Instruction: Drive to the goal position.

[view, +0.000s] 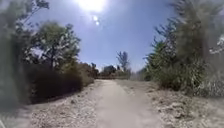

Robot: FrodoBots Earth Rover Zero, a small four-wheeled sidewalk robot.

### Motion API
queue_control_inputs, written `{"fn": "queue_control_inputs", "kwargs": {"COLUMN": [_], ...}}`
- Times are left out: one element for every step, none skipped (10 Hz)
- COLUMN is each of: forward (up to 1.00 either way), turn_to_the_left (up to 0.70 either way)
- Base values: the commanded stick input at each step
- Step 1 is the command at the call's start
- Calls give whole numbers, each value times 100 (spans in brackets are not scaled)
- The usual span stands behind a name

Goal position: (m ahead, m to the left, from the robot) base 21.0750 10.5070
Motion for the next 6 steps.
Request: {"fn": "queue_control_inputs", "kwargs": {"forward": [44,44,44,44,44,44], "turn_to_the_left": [2,2,2,2,2,2]}}
